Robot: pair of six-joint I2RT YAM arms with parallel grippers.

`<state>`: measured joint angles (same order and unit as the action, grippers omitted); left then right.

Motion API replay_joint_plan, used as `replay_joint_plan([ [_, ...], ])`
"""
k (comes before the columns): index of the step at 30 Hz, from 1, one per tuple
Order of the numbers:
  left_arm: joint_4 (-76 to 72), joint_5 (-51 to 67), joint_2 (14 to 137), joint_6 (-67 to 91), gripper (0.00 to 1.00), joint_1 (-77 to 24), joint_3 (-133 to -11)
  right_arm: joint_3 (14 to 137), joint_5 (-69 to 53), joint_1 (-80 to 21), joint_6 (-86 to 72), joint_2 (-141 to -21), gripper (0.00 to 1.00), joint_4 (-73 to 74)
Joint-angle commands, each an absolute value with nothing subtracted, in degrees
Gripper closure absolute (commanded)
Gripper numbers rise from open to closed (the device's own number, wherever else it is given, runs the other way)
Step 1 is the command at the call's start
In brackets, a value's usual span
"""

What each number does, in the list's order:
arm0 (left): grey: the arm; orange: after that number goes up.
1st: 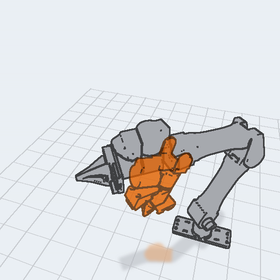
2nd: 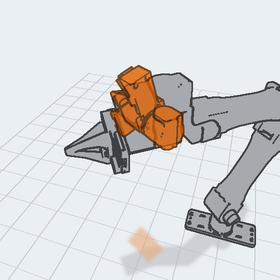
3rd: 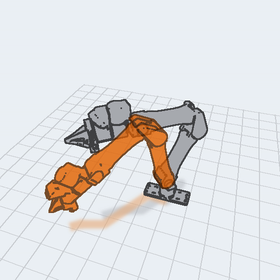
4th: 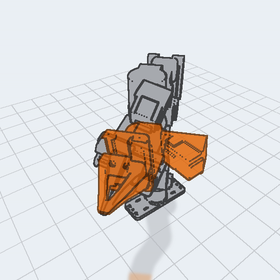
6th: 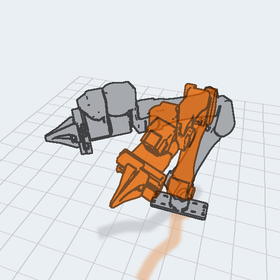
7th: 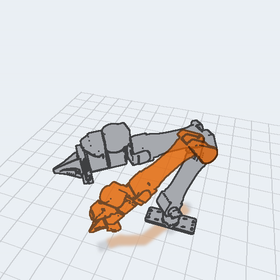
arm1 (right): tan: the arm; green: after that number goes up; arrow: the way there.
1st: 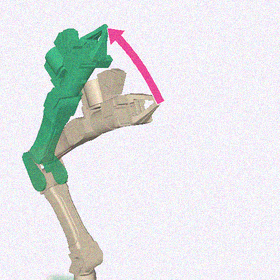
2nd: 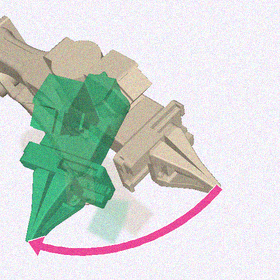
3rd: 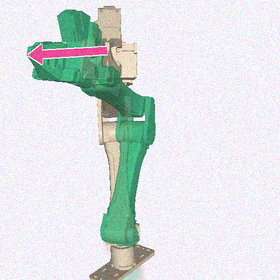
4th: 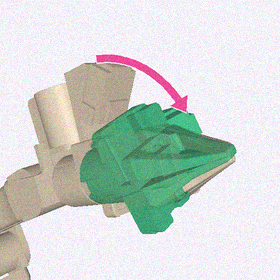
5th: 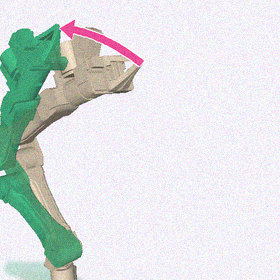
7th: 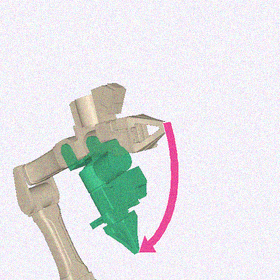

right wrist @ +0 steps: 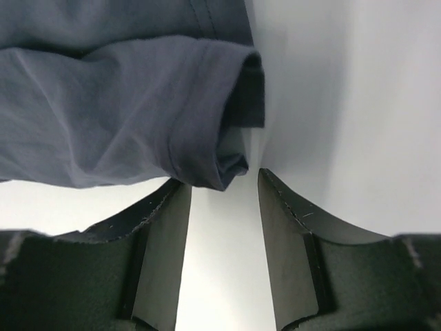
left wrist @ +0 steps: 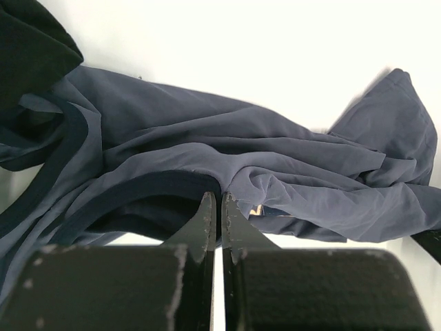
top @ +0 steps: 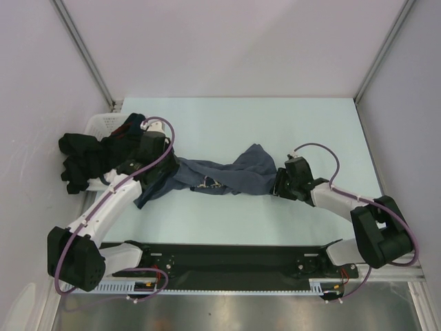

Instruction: Fold and stack the tank tops

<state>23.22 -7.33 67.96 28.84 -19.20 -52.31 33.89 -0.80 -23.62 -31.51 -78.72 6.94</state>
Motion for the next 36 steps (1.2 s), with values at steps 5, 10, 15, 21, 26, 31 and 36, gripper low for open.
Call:
replay_joint_plan([
  [5, 21.36, -7.29, 68.82, 27.42, 1.00, -19.07, -54.84, 40.16, 6.32, -26.54, -31.99, -84.81, 0.52, 7.99],
  [10, 21.18, -6.94, 69.08, 27.42, 1.00, -19.07, -54.49, 42.53, 9.23, -28.82, -31.82, -89.47, 0.73, 10.01],
  [15, 21.36, -7.03, 68.56, 27.33, 1.00, -19.07, -54.40, 42.63, 9.93, -29.36, -30.85, -86.67, 1.00, 12.30],
  [21, 23.02, -6.86, 67.06, 27.51, 1.00, -19.07, -55.45, 46.13, 5.72, -29.18, -29.36, -73.93, 1.00, 20.29],
  [26, 27.85, -7.56, 66.88, 26.20, 1.00, -19.07, -62.91, 59.28, 0.80, -25.68, -26.37, -68.03, 1.00, 27.32],
  [31, 39.97, -10.28, 71.63, 24.00, 1.00, -18.99, -84.34, 76.09, -5.88, -21.09, -22.86, -70.49, 1.00, 35.48],
  [36, 49.46, -16.86, 65.58, 22.59, 1.00, -19.16, -101.20, 88.04, -7.99, -21.18, -22.94, -62.43, 1.00, 39.46],
])
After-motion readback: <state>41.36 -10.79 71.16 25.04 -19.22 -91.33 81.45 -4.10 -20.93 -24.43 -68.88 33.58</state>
